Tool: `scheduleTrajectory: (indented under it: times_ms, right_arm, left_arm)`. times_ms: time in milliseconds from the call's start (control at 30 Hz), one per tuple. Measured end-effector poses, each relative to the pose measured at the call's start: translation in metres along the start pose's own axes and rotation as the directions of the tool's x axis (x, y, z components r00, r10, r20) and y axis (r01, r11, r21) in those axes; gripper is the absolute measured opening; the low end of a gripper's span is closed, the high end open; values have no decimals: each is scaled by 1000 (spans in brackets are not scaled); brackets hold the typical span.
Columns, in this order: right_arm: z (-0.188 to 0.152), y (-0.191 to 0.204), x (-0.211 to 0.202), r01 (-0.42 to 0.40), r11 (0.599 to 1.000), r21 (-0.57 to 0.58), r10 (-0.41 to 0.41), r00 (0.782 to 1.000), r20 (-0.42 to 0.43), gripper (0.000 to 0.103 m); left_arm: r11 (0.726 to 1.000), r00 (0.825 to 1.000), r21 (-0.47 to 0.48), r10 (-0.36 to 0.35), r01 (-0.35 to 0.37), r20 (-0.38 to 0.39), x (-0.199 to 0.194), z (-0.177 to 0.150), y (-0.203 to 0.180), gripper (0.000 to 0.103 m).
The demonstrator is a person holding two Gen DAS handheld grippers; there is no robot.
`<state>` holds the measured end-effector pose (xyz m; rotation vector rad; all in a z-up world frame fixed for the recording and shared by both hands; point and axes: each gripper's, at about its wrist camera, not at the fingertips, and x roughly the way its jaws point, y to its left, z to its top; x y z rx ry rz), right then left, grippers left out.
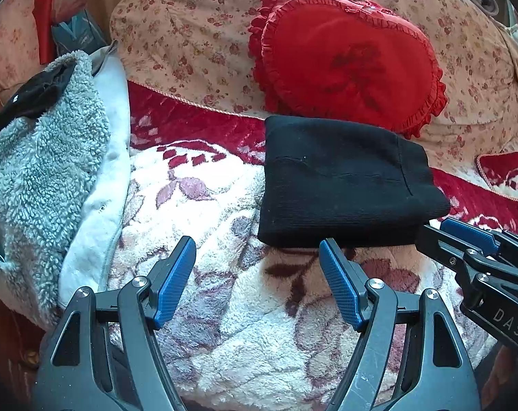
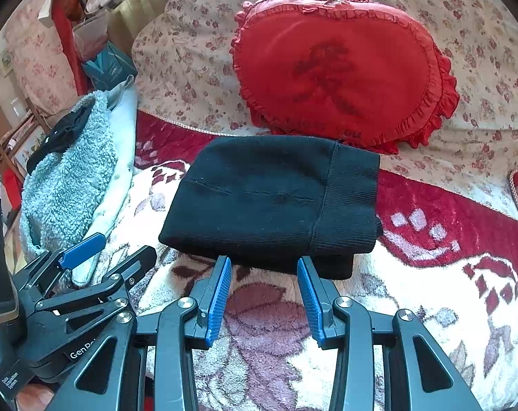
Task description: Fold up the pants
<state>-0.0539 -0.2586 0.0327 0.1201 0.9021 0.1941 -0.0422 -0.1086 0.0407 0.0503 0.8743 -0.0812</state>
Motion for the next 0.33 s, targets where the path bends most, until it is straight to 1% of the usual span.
scheduleTrajectory:
  times_ms: [233, 333]
  right_arm:
    - [-1, 0, 2, -4, 1000, -6, 4, 1000, -6, 39]
    - [-1, 0, 2, -2, 1000, -4, 2, 1000, -5, 39]
  left_arm:
    - [1000, 1000, 8, 13, -13, 22, -1, -1, 1, 75]
    - [1000, 1000, 10, 10, -10, 19, 0, -1, 1, 75]
